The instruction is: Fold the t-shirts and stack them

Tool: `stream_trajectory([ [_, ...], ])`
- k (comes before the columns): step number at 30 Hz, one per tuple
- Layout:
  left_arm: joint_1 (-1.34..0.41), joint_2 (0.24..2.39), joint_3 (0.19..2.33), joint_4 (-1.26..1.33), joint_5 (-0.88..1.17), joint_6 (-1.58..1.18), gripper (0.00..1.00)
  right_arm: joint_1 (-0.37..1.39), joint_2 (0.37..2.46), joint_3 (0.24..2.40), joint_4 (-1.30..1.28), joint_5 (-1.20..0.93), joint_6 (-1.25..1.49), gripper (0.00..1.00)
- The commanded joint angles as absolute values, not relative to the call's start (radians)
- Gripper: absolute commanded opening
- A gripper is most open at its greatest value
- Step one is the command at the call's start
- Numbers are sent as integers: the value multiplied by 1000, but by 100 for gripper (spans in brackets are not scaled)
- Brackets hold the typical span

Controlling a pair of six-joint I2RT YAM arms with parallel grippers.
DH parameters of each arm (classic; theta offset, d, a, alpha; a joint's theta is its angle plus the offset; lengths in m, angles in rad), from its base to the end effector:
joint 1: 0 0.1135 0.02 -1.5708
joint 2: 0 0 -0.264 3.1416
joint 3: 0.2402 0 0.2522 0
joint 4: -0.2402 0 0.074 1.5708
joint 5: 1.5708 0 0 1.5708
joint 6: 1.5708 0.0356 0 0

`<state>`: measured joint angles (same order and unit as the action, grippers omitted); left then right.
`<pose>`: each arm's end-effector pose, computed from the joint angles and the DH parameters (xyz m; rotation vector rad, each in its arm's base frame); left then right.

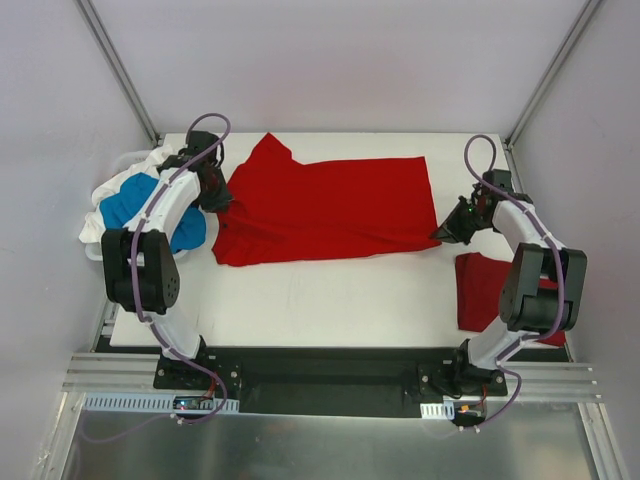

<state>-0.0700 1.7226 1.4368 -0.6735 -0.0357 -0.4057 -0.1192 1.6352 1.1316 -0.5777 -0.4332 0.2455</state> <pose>0.3739 -0.0249 0.2732 -0.4376 2.4974 -0.1446 0.3299 -0.0245 0.2175 0.3331 2.5991 0.6158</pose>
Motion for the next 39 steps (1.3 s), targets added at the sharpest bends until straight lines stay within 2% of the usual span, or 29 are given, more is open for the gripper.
stream_trajectory([
  [1,-54,1759,1491,-696,-67,-383,0,-129,1654,1180,-620,-437,219,1],
  [14,-32,1828,1548,-704,-61,-382,0,-147,1762,1267,-653,-411,213,7],
  [20,-32,1853,1565,-707,-55,-387,0,-192,1864,1405,-712,-399,186,18],
  [25,-32,1862,1574,-709,-55,-387,0,-216,1916,1486,-739,-411,184,36],
  [28,-32,1871,1582,-712,-57,-387,0,-215,1924,1505,-739,-419,192,40],
  [35,-32,1865,1591,-721,-92,-390,1,-213,1902,1470,-726,-431,187,40],
  [39,-32,1859,1606,-741,-141,-399,11,-209,1899,1456,-718,-439,192,39],
])
